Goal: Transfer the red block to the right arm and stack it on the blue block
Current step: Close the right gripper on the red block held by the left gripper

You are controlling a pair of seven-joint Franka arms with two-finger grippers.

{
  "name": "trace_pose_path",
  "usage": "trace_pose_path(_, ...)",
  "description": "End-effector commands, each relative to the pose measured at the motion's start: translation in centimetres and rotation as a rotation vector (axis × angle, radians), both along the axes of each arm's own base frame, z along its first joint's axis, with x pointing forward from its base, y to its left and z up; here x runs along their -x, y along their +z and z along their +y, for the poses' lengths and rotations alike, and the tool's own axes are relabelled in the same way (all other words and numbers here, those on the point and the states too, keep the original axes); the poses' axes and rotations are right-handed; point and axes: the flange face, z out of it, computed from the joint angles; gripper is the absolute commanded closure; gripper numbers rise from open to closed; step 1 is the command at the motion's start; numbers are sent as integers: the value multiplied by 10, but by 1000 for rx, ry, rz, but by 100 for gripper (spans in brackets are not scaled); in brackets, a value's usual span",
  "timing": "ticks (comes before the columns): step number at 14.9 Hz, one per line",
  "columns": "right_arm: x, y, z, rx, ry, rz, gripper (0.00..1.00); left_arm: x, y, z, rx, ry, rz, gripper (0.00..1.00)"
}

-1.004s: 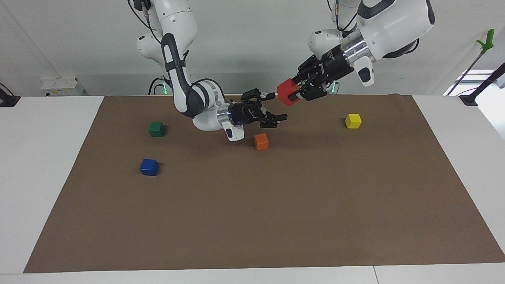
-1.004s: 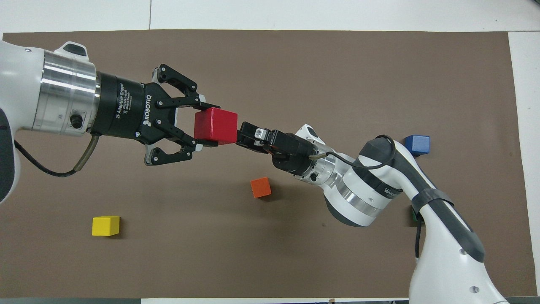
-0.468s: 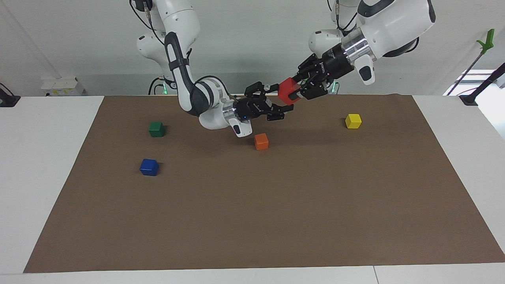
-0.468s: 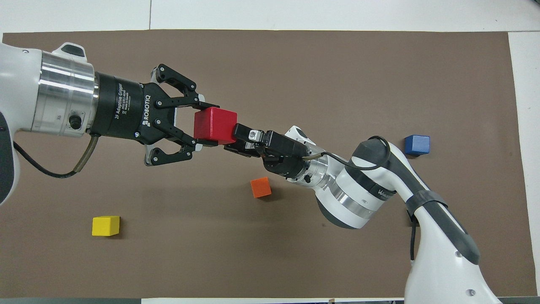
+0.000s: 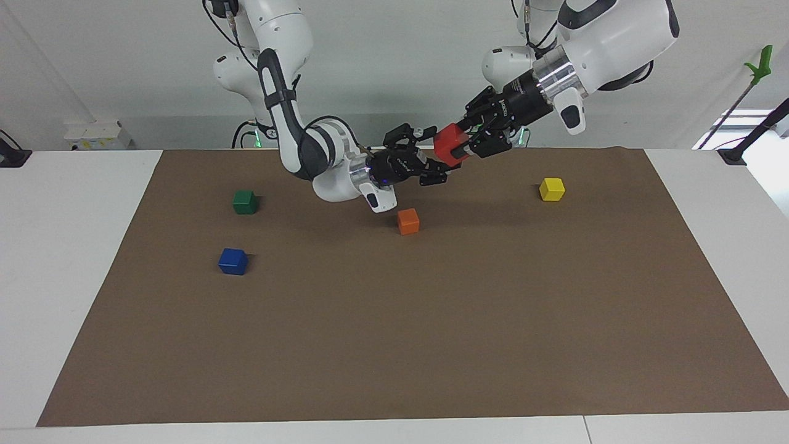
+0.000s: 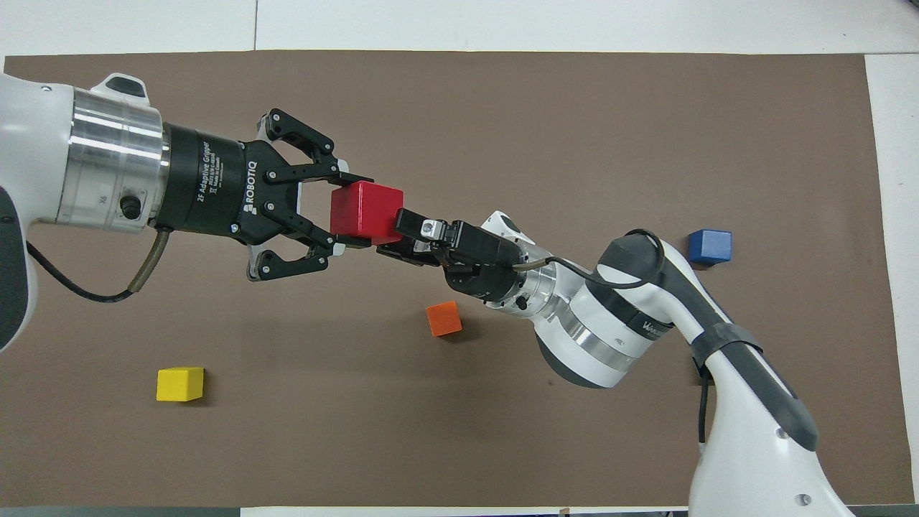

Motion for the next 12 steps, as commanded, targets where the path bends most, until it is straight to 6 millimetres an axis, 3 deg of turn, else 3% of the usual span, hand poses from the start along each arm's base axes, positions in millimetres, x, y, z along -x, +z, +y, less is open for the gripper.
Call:
trace_pose_path(1,-3,6,2,-86,-53,57,8,8,2,-1,11,22,4,100)
trace_pose_path(2,-3,6,3,-87,-53,57,11,8,2,-1,11,22,4,100)
trace_pose_path(4,-3,7,3,-87,-53,57,36,8,1,-1,11,20,4,100)
trace_pose_path(6,-4,7,3,-89,-49,60,100,9,1,-1,9,15,3,100)
trace_pose_path(8,-7,12,1,-91,-26,107,100,10,1,-1,7,11,2,100)
trace_pose_path(11,-10,34,-1,-78,-40,117,100,11,1,-3,5,6,0,100)
trace_pose_path(12,-11,37,-3,-77,-41,122,100,10,0,-3,6,6,-1,72)
